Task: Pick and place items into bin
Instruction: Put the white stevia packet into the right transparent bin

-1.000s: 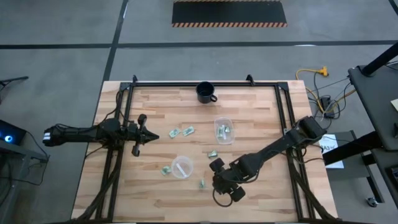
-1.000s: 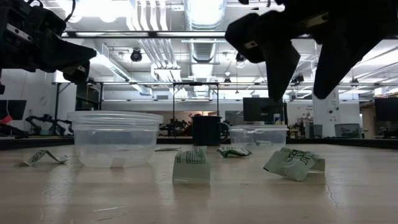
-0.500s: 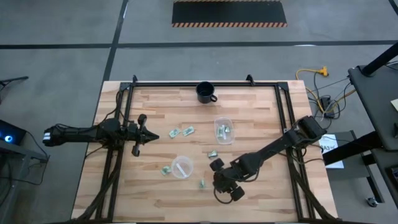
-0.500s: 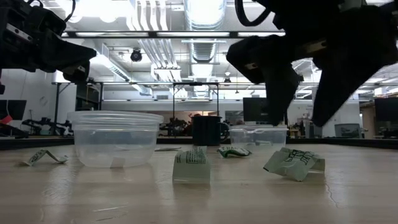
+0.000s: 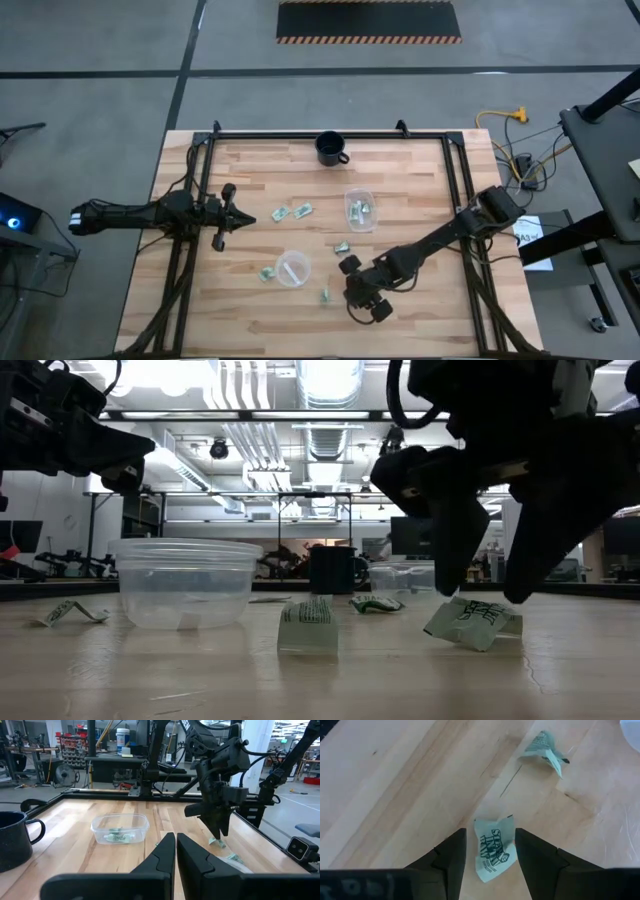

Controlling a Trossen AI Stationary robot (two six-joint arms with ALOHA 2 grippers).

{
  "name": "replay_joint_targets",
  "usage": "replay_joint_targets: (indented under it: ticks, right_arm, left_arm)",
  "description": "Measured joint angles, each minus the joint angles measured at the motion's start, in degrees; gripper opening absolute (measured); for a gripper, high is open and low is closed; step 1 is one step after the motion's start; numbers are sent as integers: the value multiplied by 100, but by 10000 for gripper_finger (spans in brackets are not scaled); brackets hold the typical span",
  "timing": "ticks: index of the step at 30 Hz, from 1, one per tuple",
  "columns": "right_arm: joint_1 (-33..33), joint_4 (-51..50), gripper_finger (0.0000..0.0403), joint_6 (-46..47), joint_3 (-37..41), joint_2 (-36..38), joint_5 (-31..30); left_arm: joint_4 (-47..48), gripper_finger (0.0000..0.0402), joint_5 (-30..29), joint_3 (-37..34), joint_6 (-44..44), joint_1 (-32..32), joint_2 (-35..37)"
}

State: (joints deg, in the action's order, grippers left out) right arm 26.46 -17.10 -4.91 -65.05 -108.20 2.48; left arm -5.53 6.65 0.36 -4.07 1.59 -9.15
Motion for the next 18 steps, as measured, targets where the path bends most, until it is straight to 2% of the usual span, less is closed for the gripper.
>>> replay_joint_targets:
  ticks: [14,18]
  right_arm:
    - [-50,530,146,40,378,0,-2]
    - [-50,543,131,24,377,0,-2]
  left_arm:
    - [0,0,1,0,1,-1,0]
    - [1,0,1,0,2,0,0]
